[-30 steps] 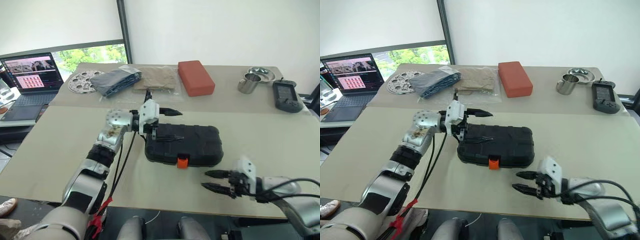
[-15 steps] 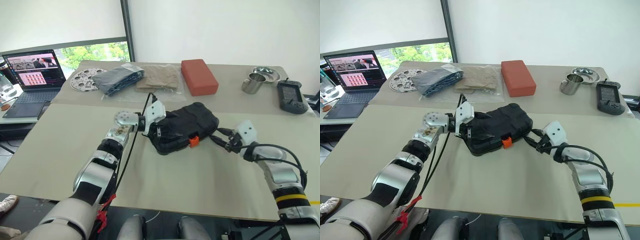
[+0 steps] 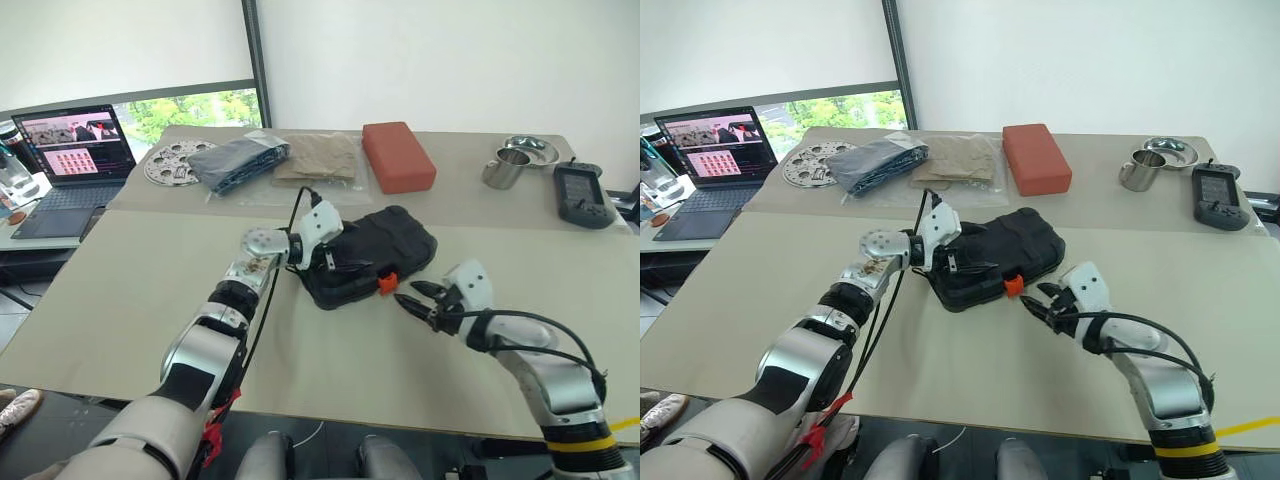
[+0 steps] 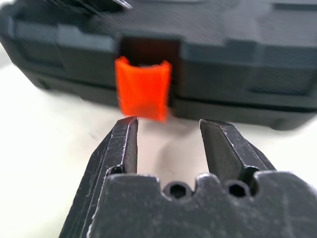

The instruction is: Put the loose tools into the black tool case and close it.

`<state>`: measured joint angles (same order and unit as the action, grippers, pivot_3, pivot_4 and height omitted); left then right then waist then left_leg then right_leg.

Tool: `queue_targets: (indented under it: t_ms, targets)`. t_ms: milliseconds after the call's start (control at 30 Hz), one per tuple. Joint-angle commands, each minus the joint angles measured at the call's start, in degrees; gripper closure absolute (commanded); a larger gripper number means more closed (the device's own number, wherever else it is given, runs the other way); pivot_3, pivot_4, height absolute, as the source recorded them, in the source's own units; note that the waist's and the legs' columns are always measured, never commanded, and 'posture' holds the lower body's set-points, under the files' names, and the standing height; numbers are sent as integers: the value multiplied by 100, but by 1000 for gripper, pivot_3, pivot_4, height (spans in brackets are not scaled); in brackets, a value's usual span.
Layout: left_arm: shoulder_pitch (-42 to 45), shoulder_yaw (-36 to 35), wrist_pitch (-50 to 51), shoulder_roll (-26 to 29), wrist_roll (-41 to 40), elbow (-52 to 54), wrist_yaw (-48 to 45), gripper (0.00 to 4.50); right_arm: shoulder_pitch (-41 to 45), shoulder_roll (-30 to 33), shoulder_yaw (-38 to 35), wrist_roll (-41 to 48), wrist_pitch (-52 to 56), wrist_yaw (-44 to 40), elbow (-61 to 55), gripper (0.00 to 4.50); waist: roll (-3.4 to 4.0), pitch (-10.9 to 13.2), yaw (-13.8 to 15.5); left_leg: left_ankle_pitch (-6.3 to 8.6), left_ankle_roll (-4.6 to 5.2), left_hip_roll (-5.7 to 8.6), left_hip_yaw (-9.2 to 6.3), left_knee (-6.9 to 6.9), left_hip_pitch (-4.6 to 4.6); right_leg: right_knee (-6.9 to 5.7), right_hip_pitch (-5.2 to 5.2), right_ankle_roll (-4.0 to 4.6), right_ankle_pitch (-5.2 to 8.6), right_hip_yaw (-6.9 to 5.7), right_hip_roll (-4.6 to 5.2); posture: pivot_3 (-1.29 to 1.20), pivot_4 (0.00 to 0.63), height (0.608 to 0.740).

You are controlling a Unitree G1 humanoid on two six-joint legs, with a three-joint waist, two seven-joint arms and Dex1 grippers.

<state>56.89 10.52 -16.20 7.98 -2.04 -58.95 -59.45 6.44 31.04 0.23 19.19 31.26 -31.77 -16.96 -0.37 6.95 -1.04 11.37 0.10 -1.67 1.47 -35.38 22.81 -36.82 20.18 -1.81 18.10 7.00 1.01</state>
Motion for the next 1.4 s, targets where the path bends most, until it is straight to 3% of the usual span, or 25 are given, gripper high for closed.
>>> queue_targets:
  t_ms: [33, 300, 400, 567, 900, 1133, 1233, 1400]
  targets:
    - [-70, 87, 75, -43, 216, -176, 36, 69, 153, -110, 1, -52, 199, 226, -274, 2162, 0, -1, 8, 0, 0, 0, 0, -1, 1, 1, 0, 0, 0, 0, 0, 0, 150, 727]
    - [-71, 92, 41, -50, 272, -200, 24, 69, 339, -297, 95, -203, 225, 412, -194, 2162, 0, -2, -26, 0, 0, -2, 0, -1, 0, 1, 1, -18, 10, 0, -4, 0, 150, 727]
    - [-106, 96, 39, -73, 275, -184, 7, 0, 437, -431, 92, -207, 298, 487, -201, 2878, 0, -3, -49, 0, 0, -8, -1, -1, -1, -1, 2, -18, 10, 1, -12, 0, 150, 727]
    - [-138, 101, 39, -128, 292, -168, 5, 0, 586, -583, 82, -267, 395, 600, -148, 4462, -3, -4, -151, 0, 0, -14, -4, -1, -2, -6, 3, -18, 10, 4, -19, 0, 150, 727]
    - [-200, 79, 47, -154, 306, -142, 35, 0, 612, -728, 318, -433, 556, 571, -103, 4462, -17, -23, -177, 0, 0, -22, -11, -1, -21, -17, -2, -30, 17, 11, -35, 0, 150, 727]
    - [-281, -259, 171, 49, -39, 276, -49, 0, 357, -239, -205, 33, 581, -109, -393, 4462, -18, -23, -158, 0, 0, -21, -11, -1, -20, -18, -1, -33, 19, 13, -36, 0, 150, 727]
    - [-465, -561, 572, 314, -407, 1007, -147, 0, 171, 161, -596, 270, 320, -604, -316, 4462, -10, -27, -160, 0, 0, -22, -13, 1, -5, -14, 9, -32, 19, 12, -36, 0, 150, 727]
    - [-1443, -882, 1992, 1047, -1120, 3224, -381, 0, -28, 749, -1080, 564, -695, -1875, 366, 4462, -5, -21, -170, 0, 0, -29, -18, 14, 0, -11, 17, -15, 9, 10, -41, 0, 150, 727]
